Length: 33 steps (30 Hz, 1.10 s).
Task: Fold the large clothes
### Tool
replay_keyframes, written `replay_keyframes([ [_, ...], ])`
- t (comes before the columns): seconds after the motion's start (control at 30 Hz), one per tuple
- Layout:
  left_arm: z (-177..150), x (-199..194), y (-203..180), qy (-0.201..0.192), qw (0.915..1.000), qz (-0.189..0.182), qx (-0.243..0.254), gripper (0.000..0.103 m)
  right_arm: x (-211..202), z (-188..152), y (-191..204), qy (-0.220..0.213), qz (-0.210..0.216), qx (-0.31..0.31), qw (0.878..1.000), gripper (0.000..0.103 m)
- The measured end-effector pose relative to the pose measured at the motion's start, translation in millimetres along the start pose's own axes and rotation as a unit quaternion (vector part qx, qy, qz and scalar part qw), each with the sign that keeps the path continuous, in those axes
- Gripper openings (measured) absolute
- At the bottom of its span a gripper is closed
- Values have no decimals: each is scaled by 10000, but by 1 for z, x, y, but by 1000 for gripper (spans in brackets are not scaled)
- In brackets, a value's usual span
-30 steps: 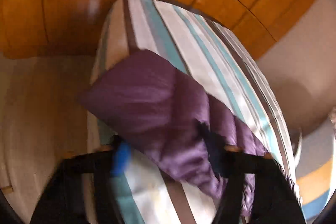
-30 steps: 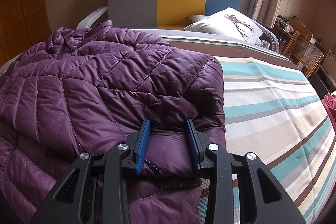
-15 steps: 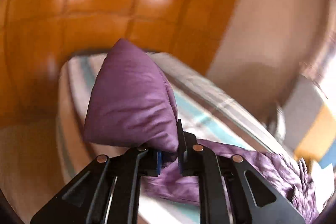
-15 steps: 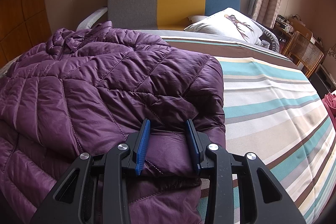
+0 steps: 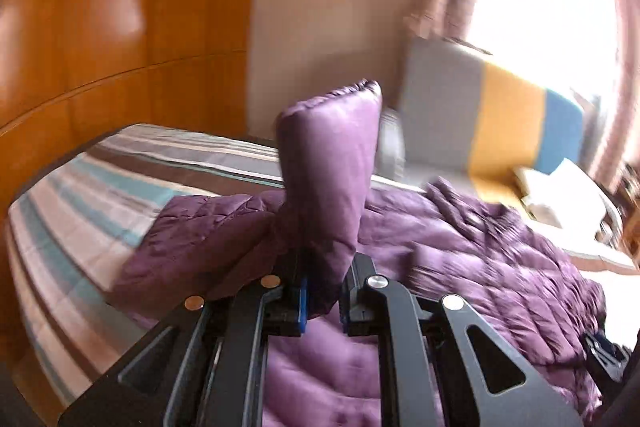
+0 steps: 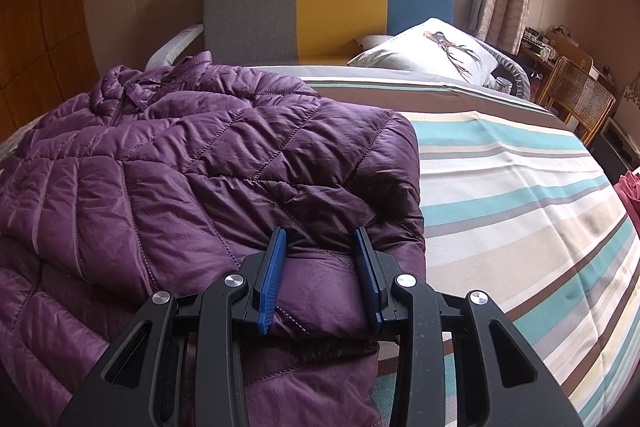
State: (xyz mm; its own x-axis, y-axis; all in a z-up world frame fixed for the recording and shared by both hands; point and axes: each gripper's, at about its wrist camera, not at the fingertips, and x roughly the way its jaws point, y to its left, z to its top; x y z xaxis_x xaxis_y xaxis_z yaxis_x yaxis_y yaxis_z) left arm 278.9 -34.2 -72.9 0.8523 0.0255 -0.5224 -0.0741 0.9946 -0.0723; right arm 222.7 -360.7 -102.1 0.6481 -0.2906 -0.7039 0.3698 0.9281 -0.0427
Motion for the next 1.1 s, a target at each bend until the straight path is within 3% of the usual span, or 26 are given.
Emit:
replay_keyframes([
  [0.3, -32, 6, -99, 532, 9933, -451, 917, 10, 1, 1, 0, -86, -20, 100, 9999, 35],
  [0.53, -44, -3, -148, 550, 9842, -870, 1438, 10, 1, 0, -3, -103, -20, 197, 9998, 35],
  [0.7, -51, 5, -168, 934, 9773, -1244, 1439, 11, 2, 0, -1, -96, -65, 181, 9998, 35],
  [0.8, -61, 10, -184, 1125, 9689, -1420, 1687, 25, 2, 0, -3, -93, -50, 224, 9997, 35],
  [0.83, -63, 9, -187, 1134, 9660, -1540, 1740, 38, 2, 0, -3, -94, -46, 235, 9997, 35],
  [0.87, -63, 8, -191, 1109, 9634, -1679, 1770, 58, 3, 0, -3, -93, -46, 235, 9997, 35],
  [0.93, -63, -2, -191, 1070, 9596, -1916, 1761, 80, 2, 0, -3, -97, -60, 222, 9997, 35],
  [1.1, -62, -42, -157, 742, 9566, -2201, 1761, 83, -10, 1, -7, -325, 26, 290, 9990, 37],
])
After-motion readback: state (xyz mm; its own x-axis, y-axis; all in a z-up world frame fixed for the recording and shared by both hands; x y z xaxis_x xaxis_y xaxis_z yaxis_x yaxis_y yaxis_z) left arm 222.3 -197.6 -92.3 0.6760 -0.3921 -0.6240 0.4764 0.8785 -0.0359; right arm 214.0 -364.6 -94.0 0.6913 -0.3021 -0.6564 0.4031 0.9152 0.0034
